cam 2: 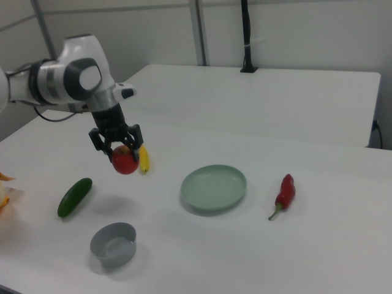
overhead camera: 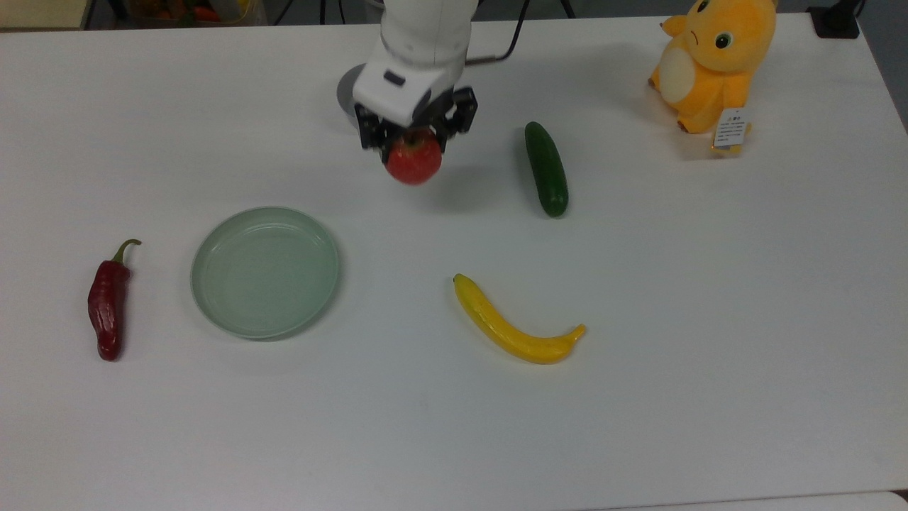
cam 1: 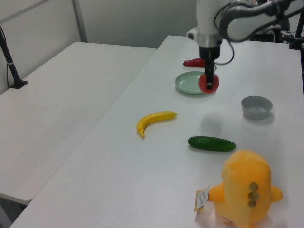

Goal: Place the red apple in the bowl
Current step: 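Lift the apple and carry it over the grey bowl, then lower the apple into the grey bowl and open the gripper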

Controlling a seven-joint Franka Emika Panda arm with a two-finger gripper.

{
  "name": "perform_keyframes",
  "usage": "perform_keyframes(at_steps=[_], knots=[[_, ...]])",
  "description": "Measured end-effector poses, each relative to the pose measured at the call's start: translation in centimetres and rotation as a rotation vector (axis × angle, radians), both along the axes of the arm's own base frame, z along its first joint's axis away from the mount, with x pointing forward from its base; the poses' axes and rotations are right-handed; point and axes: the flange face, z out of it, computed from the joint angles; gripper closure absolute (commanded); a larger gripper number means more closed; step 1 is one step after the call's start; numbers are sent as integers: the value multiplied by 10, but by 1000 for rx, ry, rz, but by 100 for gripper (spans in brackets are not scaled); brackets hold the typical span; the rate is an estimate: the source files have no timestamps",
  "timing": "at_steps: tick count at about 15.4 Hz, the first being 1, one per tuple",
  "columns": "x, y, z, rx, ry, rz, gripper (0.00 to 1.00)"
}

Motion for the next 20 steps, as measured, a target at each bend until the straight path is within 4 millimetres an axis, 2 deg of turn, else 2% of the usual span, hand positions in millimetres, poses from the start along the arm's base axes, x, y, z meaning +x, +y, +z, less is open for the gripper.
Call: perform_keyframes(at_steps=[3, 6, 9, 11, 13, 17, 20], knots=[[-24, -9, 40, 14, 37, -33, 73], [-52, -22, 72, 5, 101, -65, 73], [-72, -37, 78, -11, 158, -94, 73], [-82, -53, 71, -14, 185, -121, 73], [-92, -63, 54, -19, 225, -136, 73], [-110, -63, 3, -23, 251, -127, 73], [-124, -64, -29, -12, 201, -115, 73]])
